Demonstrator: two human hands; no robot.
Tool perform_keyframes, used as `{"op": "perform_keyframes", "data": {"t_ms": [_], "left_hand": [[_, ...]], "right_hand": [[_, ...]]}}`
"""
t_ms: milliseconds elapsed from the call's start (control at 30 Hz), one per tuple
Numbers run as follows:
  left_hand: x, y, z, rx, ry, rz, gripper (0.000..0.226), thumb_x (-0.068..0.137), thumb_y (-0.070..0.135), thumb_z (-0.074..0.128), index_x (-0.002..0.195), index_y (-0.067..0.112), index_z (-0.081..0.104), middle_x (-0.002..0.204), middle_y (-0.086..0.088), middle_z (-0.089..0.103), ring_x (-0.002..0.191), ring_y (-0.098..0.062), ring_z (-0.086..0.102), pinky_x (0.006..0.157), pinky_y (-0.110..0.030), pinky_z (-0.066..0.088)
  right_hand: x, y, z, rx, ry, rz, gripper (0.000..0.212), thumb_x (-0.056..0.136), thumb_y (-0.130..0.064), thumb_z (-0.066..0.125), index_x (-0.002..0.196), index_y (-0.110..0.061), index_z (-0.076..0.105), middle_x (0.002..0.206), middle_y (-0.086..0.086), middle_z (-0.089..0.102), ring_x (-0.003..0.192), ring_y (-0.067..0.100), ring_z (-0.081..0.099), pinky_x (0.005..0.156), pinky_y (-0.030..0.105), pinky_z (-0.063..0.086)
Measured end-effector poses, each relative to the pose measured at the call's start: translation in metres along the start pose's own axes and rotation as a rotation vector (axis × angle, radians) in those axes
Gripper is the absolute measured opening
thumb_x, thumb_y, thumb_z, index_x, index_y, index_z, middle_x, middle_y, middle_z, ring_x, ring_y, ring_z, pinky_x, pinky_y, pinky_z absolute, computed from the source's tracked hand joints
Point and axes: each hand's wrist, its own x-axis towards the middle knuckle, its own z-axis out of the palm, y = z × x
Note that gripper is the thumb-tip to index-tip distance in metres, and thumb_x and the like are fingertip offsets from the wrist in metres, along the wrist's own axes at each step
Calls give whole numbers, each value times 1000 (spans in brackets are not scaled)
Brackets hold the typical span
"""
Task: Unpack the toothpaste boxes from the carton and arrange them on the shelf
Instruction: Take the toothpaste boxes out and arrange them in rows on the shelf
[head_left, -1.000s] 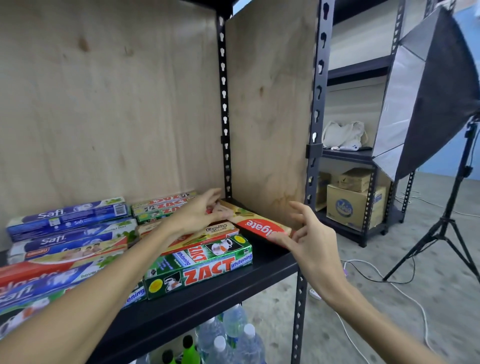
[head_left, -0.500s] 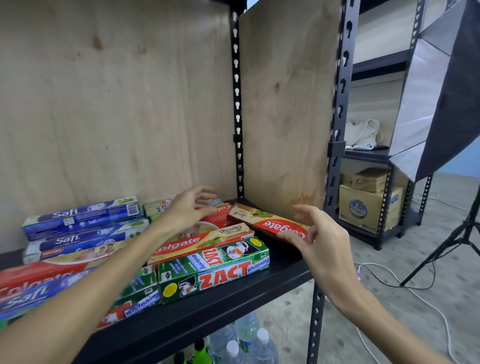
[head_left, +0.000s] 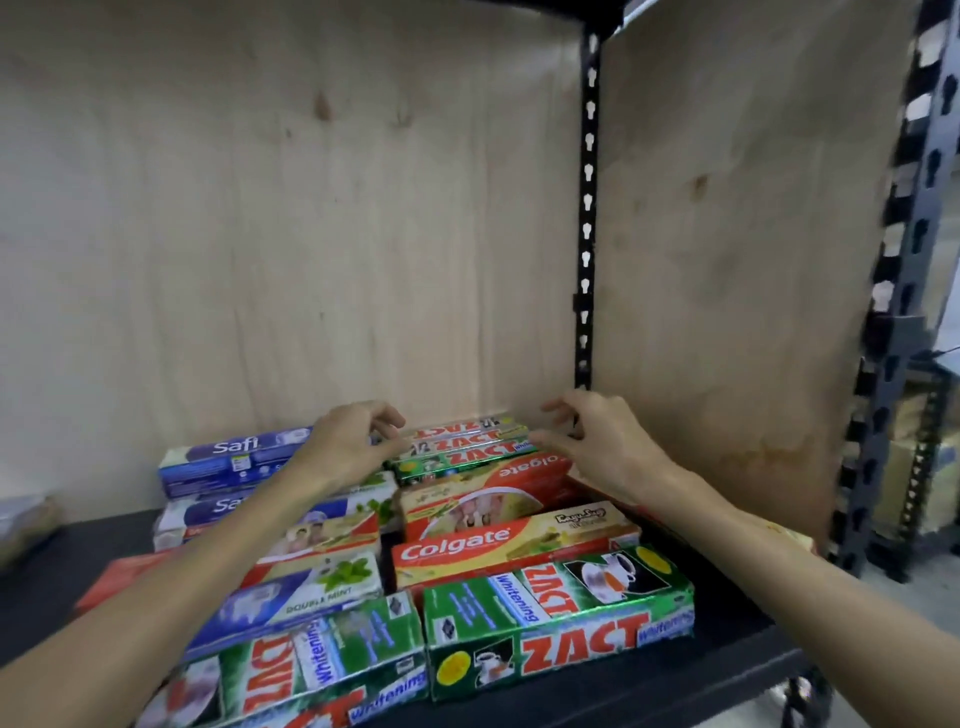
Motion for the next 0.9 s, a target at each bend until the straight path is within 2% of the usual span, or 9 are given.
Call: {"op": "perform_keyframes", "data": {"t_ms": [100, 233, 300, 367, 433, 533, 633, 767, 900], "left_hand": [[3, -9, 2, 45, 10, 52, 35, 87, 42, 74, 114, 21, 68, 103, 10, 72, 103, -11, 63, 94, -37, 51], [4, -20, 5, 116, 28, 119, 37, 87, 50, 71, 115, 27, 67, 97, 21, 65, 106, -12, 57, 96, -41, 47], [5, -23, 7, 144, 30, 148, 37, 88, 51, 69, 118, 30, 66, 95, 25, 63, 108, -12, 54, 97, -42, 45], [6, -25, 9, 156, 47, 160, 38, 89, 50, 68, 121, 31, 65, 95, 25, 63, 110, -12, 52, 97, -41, 43], [7, -25, 10, 157, 57, 162, 37, 89, 48, 69, 121, 31, 65, 94, 26, 63, 110, -13, 50, 98, -41, 42], [7, -25, 11, 149, 53, 157, 38, 89, 47, 69, 123, 30, 64, 96, 24, 62, 113, -13, 47, 100, -44, 42], [5, -25, 11, 139, 33, 149, 42, 89, 47, 68, 128, 30, 63, 99, 23, 61, 115, -15, 47, 100, -45, 41], [3, -25, 13, 109, 47, 141, 51, 89, 52, 67, 135, 33, 57, 105, 28, 61, 121, -11, 42, 103, -40, 33], [-2, -22, 14, 106, 54, 163, 52, 90, 55, 62, 137, 37, 50, 115, 25, 64, 126, -5, 35, 101, -34, 22]], "right_hand": [[33, 0, 21, -32, -121, 43, 62, 90, -55, 66, 138, -18, 56, 129, 4, 66, 112, 21, 64, 94, 39, 54], [55, 6, 45, -135, -232, 154, 70, 88, -71, 56, 139, -23, 51, 135, 0, 63, 125, 25, 57, 111, 49, 33], [57, 8, 49, -88, -252, 183, 72, 86, -73, 56, 137, -23, 50, 135, 1, 62, 122, 26, 58, 112, 53, 35], [55, 9, 50, -57, -234, 167, 71, 86, -70, 59, 138, -23, 48, 134, 1, 62, 119, 24, 59, 109, 49, 39], [53, 8, 49, -99, -180, 144, 73, 87, -67, 61, 142, -23, 45, 134, 0, 62, 123, 23, 58, 108, 44, 33], [51, 3, 48, -104, -73, 101, 75, 84, -65, 66, 143, -23, 45, 136, 0, 62, 130, 25, 52, 113, 49, 27], [52, -3, 46, -44, -35, 95, 70, 86, -54, 71, 143, -20, 48, 136, 2, 61, 133, 26, 46, 108, 43, 30], [55, -7, 39, -17, 6, 32, 41, 88, -31, 77, 124, -14, 67, 114, 6, 69, 108, 19, 55, 87, 29, 39], [55, -9, 28, 69, 22, 39, 45, 81, -19, 83, 122, -8, 69, 98, -2, 71, 94, 16, 68, 91, 34, 54]]}}
